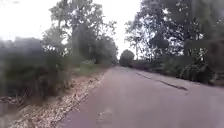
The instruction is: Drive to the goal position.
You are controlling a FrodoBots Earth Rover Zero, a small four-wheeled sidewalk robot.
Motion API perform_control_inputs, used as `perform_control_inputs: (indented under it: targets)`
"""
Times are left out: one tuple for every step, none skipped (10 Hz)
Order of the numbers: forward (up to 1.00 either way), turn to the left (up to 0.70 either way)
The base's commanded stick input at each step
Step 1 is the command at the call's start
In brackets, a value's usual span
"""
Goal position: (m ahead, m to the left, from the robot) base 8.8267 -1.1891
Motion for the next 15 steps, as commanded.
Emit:
perform_control_inputs:
  targets:
    - [1.00, 0.00]
    - [1.00, 0.00]
    - [1.00, 0.00]
    - [1.00, 0.00]
    - [1.00, 0.00]
    - [1.00, -0.04]
    - [1.00, -0.29]
    - [1.00, -0.40]
    - [1.00, -0.40]
    - [1.00, -0.40]
    - [1.00, -0.34]
    - [1.00, -0.25]
    - [1.00, -0.15]
    - [1.00, -0.06]
    - [1.00, 0.00]
